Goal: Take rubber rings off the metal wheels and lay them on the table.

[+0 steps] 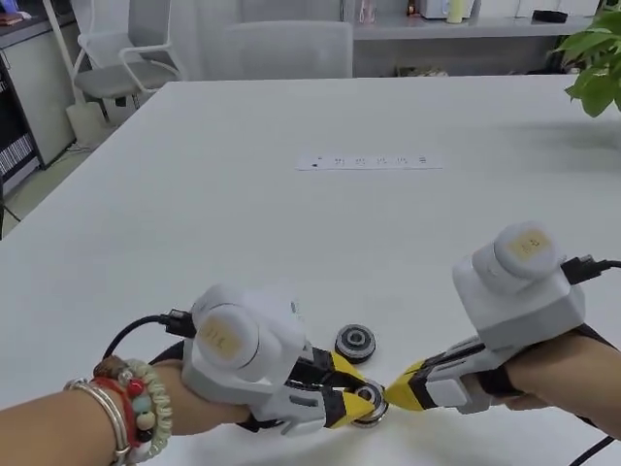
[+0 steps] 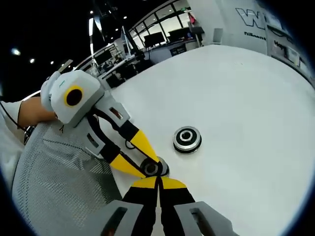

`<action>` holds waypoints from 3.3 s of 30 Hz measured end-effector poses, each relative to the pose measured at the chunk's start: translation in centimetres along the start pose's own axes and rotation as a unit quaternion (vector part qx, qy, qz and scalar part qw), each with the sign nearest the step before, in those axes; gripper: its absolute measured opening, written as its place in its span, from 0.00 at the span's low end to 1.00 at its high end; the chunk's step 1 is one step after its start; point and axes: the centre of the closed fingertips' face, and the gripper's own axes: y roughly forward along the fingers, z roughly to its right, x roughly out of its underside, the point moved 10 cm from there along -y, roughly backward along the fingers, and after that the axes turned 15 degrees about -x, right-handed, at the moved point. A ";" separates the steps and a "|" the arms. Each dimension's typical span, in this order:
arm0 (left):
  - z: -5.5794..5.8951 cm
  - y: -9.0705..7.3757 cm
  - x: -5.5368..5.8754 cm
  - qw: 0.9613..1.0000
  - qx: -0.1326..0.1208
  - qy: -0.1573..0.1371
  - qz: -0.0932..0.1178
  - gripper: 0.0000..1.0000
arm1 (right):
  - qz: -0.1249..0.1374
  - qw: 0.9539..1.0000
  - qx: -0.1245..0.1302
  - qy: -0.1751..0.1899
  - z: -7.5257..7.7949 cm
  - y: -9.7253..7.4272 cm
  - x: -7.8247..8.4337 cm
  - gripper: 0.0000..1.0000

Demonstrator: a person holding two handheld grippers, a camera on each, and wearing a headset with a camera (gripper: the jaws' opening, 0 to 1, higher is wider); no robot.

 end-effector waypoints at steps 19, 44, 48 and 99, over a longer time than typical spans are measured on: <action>0.0 0.0 0.0 1.000 0.000 0.001 0.000 0.09 | 0.008 1.000 -0.011 -0.015 -0.6 0.2 -0.5 0.00; -0.1 -0.6 -1.0 0.999 0.023 0.018 -0.020 0.17 | 0.005 1.000 -0.001 -0.025 -0.2 0.3 -0.4 0.00; -0.1 -1.6 -1.8 0.999 0.033 0.033 -0.014 0.29 | 0.006 1.000 -0.001 -0.025 -0.2 0.3 -0.5 0.00; -0.6 -15.3 2.8 0.985 -0.116 -0.125 -0.014 0.84 | 0.037 0.998 -0.018 -0.041 -1.6 -0.3 -2.4 0.00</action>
